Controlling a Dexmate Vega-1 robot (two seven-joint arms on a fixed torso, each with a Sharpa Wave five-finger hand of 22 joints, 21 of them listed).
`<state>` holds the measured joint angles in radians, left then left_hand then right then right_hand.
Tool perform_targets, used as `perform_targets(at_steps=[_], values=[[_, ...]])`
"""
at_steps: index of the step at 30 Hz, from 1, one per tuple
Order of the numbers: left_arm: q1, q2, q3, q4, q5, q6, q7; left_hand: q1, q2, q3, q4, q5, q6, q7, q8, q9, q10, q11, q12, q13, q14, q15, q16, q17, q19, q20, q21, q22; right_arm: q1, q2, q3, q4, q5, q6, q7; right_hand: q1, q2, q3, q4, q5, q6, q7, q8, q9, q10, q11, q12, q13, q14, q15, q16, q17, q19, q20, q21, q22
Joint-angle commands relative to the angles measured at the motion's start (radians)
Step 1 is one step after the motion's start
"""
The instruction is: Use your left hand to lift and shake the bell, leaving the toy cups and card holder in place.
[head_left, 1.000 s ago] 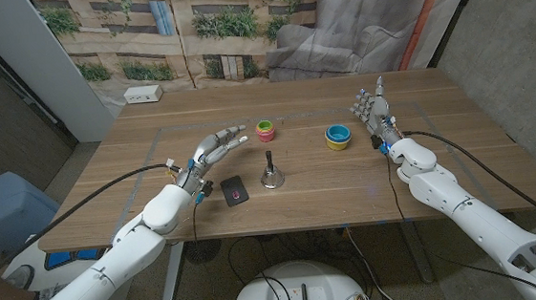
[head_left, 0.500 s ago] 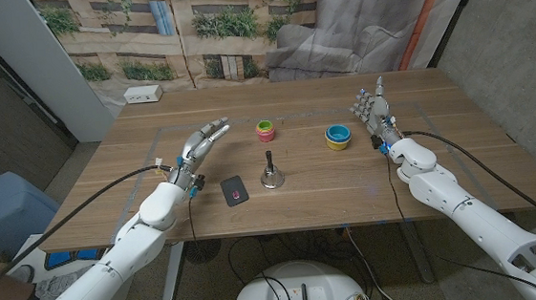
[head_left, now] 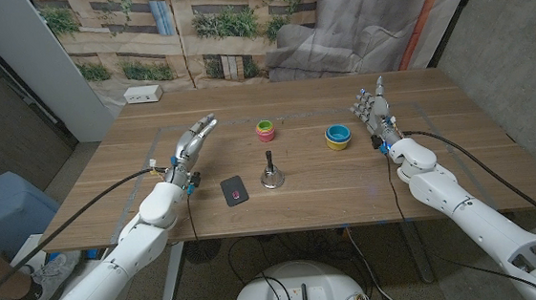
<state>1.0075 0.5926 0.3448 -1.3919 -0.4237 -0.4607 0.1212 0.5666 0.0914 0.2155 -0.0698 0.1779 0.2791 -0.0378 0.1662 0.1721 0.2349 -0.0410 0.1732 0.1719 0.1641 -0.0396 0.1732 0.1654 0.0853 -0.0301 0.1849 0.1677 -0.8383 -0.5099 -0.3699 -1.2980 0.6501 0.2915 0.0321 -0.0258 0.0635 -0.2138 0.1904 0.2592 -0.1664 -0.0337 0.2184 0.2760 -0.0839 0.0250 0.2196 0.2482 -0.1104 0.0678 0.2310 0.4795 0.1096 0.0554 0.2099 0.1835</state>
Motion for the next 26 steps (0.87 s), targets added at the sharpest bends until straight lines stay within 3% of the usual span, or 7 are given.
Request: perform_targets(at_steps=[1,7,18,23,26], values=[[-0.051,-0.034,0.007,0.066,-0.024,0.000,-0.011,-0.036,0.014,0.002,0.013,0.005,-0.038,-0.002,0.000,0.002,-0.036,0.010,-0.001,0.003,-0.026,-0.005,-0.004,0.004,-0.011,0.002,-0.003,0.002,0.001,0.001,-0.001,0.002,0.000,0.000,0.000,0.003,0.097,-0.006,-0.001,0.007,-0.010,0.001,0.006,0.003,-0.003,0.000,0.005,0.002,-0.003,-0.001,0.003,0.004,0.006,0.000,0.005,0.003],[-0.079,-0.060,0.023,0.090,-0.045,0.030,-0.020,-0.078,0.033,0.004,0.021,0.008,-0.112,0.001,-0.001,0.001,-0.097,0.007,-0.002,0.003,-0.072,0.007,-0.006,0.004,-0.031,0.001,-0.004,0.001,0.001,0.001,0.000,0.002,0.000,0.000,0.001,0.003,0.097,-0.006,-0.001,0.007,-0.009,0.001,0.006,0.003,-0.004,-0.001,0.005,0.002,-0.003,-0.001,0.003,0.004,0.006,0.000,0.005,0.003],[-0.098,-0.088,0.041,0.042,-0.088,0.161,0.022,-0.107,0.052,0.009,0.031,0.010,-0.132,0.015,0.003,0.001,-0.131,0.009,-0.001,0.003,-0.106,0.019,-0.008,0.005,-0.047,0.003,-0.005,0.002,0.000,0.000,0.000,0.001,0.000,0.000,0.000,0.003,0.097,-0.006,-0.001,0.007,-0.010,0.000,0.005,0.003,-0.004,-0.001,0.005,0.002,-0.003,-0.001,0.003,0.004,0.006,0.000,0.005,0.003],[-0.111,-0.092,0.049,0.056,-0.106,0.178,0.000,-0.147,0.064,0.014,0.042,0.013,-0.183,0.021,0.001,0.000,-0.207,0.012,-0.005,0.002,-0.154,0.029,-0.006,0.005,-0.079,-0.005,-0.007,0.002,0.000,0.000,0.000,0.001,0.000,0.000,0.000,0.003,0.097,-0.006,-0.001,0.007,-0.009,0.001,0.006,0.003,-0.004,0.000,0.005,0.002,-0.003,-0.001,0.003,0.004,0.006,0.000,0.005,0.003],[-0.111,-0.097,0.047,0.055,-0.118,0.187,0.005,-0.174,0.068,0.018,0.048,0.015,-0.223,0.023,0.001,0.000,-0.254,0.030,-0.003,0.002,-0.198,0.038,-0.008,0.005,-0.111,-0.007,-0.010,0.002,-0.001,0.000,0.000,0.000,0.000,0.000,-0.001,0.003,0.097,-0.006,-0.001,0.007,-0.009,0.001,0.006,0.003,-0.004,-0.001,0.005,0.002,-0.003,-0.001,0.003,0.004,0.006,0.000,0.005,0.003]])
